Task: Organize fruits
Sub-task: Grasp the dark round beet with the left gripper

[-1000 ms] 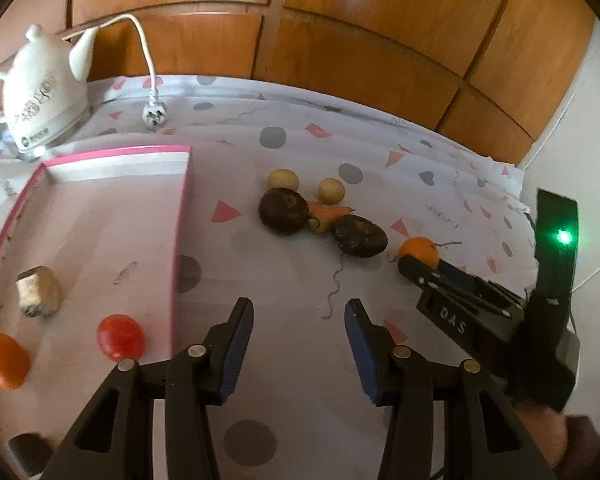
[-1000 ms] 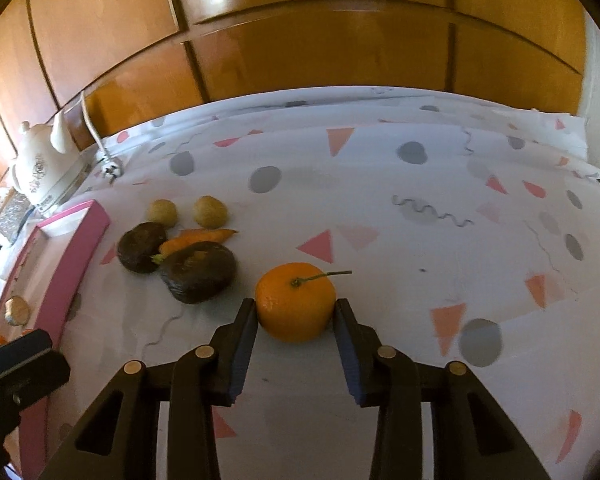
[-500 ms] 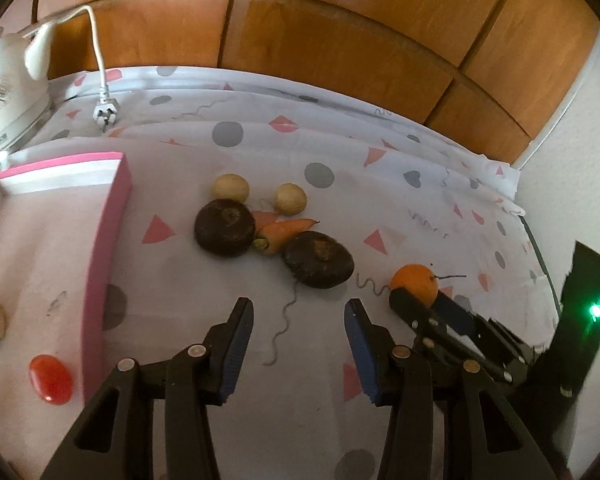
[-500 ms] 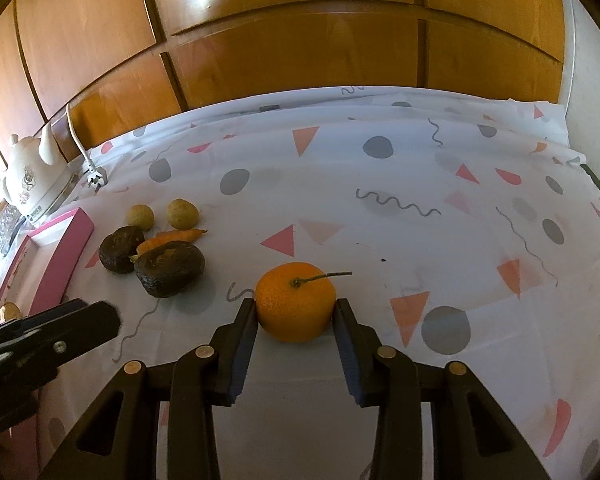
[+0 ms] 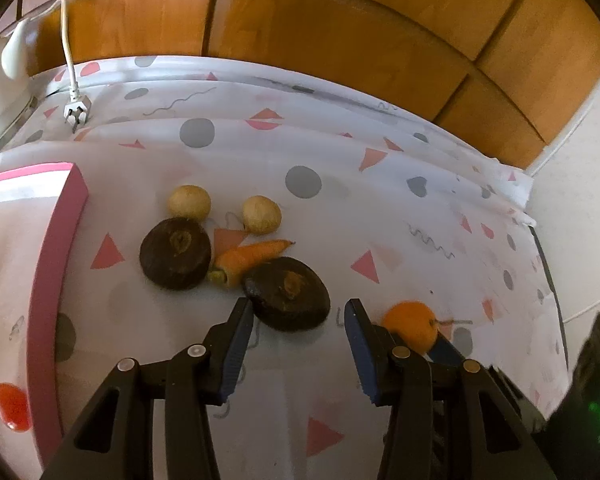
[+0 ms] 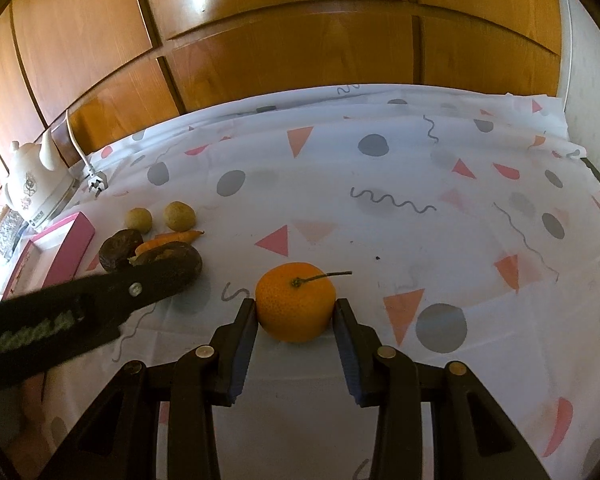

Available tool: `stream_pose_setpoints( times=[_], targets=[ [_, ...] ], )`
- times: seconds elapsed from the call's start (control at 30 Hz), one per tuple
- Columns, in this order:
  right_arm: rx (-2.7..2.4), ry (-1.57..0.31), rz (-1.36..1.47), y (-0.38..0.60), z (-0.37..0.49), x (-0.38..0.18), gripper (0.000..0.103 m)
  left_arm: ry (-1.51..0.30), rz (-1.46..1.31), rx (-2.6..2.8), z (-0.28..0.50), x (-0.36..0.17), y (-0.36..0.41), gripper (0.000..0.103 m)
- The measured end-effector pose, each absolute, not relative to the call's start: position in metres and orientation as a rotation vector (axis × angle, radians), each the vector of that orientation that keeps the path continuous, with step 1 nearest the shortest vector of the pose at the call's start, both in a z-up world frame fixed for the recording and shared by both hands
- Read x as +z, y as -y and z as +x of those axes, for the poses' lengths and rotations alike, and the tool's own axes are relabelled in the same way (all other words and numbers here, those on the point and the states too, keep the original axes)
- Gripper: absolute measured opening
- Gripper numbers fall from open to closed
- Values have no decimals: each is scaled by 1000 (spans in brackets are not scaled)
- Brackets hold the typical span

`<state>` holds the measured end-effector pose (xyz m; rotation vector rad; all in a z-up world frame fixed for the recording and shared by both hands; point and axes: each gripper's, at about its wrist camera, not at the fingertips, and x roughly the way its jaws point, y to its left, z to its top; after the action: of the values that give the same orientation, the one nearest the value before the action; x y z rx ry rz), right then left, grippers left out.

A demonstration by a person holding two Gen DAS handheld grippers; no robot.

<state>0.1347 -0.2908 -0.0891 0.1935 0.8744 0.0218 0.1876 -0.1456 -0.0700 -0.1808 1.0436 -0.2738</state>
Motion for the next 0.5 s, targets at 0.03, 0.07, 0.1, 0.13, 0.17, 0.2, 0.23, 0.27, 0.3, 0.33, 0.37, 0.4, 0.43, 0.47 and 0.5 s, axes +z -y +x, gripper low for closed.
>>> stream_pose_setpoints(
  times=[0.03,0.07,0.1,0.13,0.17,0.2,0.23,0.27,0.3,0.33,0.37,0.4,0.43,0.47,0.5],
  targets=[
    [22,-875,194,291,135,-89,39,-1043,-172,-260,190,-71,148,48],
    [23,-875,195,291,135,-89,39,-1044,-167,-250,192,-72,150,48],
    [23,-874,196,292,134,-90,39,-1046,-164,-244,194,-73,151,48],
    [24,-873,197,292,134,-90,39,-1049,-161,-239,195,-75,152,48],
    [25,-873,200,292,134,-90,39,-1057,-158,-238,197,-77,153,47],
    [26,-873,202,293,134,-90,39,-1063,-160,-237,197,-79,152,46],
    [27,-871,204,293,133,-91,39,-1057,-178,-242,196,-80,150,46],
    [28,-871,204,294,133,-91,39,-1051,-178,-245,195,-80,150,45],
    [30,-873,203,294,133,-91,39,-1047,-172,-251,194,-80,150,45],
    [32,-874,203,294,133,-91,39,-1038,-163,-259,191,-80,150,45],
    [32,-874,203,294,133,-91,39,-1032,-158,-266,188,-79,149,45],
    [32,-873,204,294,133,-91,39,-1031,-160,-271,186,-79,147,45],
    [33,-873,205,295,132,-91,39,-1027,-163,-282,181,-79,144,44],
    [34,-874,207,295,132,-91,39,-1026,-163,-287,179,-80,143,44],
    [35,-875,207,295,132,-91,39,-1025,-158,-291,174,-80,140,44]
  ],
)
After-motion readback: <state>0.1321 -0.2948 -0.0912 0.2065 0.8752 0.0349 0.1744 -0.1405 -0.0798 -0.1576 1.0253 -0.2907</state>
